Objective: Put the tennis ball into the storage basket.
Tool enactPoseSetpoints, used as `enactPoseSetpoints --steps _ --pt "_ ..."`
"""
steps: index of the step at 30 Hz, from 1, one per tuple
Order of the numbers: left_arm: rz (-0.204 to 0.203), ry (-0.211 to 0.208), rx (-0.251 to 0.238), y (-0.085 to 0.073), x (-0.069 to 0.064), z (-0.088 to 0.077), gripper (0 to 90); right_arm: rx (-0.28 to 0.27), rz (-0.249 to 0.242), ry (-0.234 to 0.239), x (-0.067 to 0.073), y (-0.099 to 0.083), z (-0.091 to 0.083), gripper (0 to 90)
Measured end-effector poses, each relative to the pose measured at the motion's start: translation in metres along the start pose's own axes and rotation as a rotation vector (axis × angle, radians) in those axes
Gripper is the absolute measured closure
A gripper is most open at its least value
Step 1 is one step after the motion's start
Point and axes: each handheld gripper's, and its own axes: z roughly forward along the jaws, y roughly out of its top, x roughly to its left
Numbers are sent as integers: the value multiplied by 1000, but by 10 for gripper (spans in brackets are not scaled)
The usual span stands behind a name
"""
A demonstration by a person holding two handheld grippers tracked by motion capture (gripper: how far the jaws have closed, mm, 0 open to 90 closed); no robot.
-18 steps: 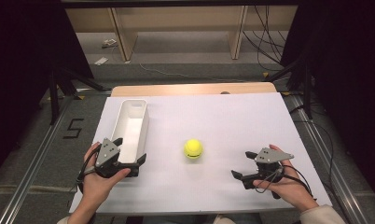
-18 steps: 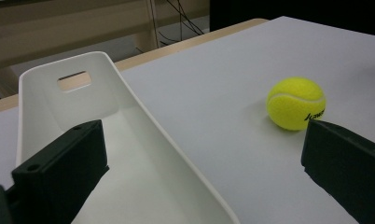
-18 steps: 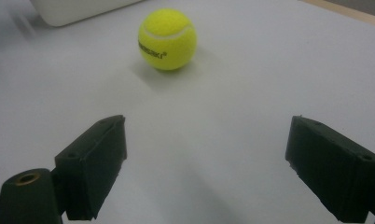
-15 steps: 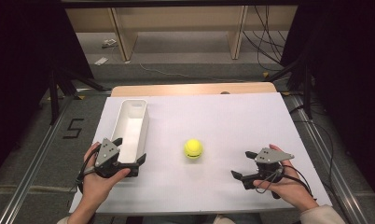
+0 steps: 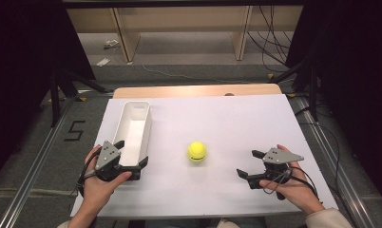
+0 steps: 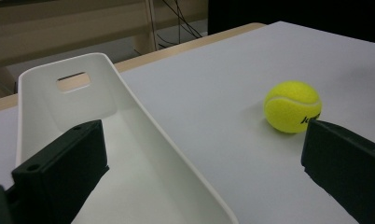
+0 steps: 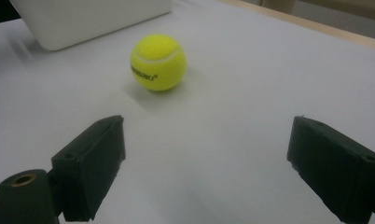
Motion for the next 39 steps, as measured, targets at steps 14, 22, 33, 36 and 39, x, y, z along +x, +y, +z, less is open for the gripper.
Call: enactPoseSetpoints --steps 14,22,33,36,39 --pt "-1 1 0 0 -1 -1 0 -36 11 -26 -2 5 1 105" --pt "-1 -4 -2 -1 -1 -2 0 -39 15 -26 -2 8 6 115" --pt "8 -6 2 -1 -3 -1 0 -38 1 -2 6 13 15 130" --pt "7 -5 2 0 -3 -1 0 -36 -2 -1 7 14 17 131" --pt "4 -3 -1 0 -4 -1 0 -34 -7 6 9 15 21 134"
